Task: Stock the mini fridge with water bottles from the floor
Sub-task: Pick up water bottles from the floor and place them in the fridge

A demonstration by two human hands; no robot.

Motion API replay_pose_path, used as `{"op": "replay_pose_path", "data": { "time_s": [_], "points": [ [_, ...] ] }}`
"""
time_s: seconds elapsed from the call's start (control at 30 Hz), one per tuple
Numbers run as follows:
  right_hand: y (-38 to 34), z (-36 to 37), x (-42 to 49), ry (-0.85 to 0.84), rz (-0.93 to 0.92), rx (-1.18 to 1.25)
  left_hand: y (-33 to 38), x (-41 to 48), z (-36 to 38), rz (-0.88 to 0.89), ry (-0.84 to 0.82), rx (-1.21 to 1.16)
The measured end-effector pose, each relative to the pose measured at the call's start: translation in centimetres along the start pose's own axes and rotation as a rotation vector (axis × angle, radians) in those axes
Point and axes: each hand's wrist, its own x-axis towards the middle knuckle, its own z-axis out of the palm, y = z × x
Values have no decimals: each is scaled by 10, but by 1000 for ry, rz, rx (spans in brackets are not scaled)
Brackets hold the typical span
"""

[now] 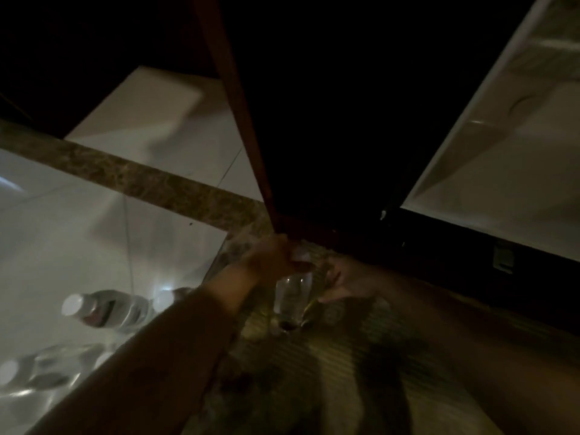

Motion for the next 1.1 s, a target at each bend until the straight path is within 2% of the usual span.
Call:
{"op": "replay_pose_path", "data": {
  "time_s": [0.07,0.13,0.23,0.3,0.43,0.63,0.87,0.93,1.0,1.1],
  "points": [
    [4,-4,6,8,-29,42,5,18,-7,55,-4,-40],
    [7,-9,10,-2,-67,99,14,35,-16,35,-71,-75],
    [7,-20,8,63,-176,243,25,54,-30,72,-139,-15],
    [6,-27,5,95,-259,325,31,60,-42,115,-136,-13],
    [-7,-42,-9,156,-372,317,47,62,-66,120,-120,-56],
    [-32,-55,-51,288,-390,256,67,41,-84,124,-66,-134],
    [-55,-71,-119,333,-396,223,120,1,-113,189,33,-140],
    [-58,-80,-136,425,-447,157,137,-17,-121,236,93,-164],
    [-62,-81,-158,569,-486,-102,153,-34,-125,268,129,-143],
    [-64,-85,-182,714,-422,-151,178,-53,-129,272,191,-82]
  ]
}}
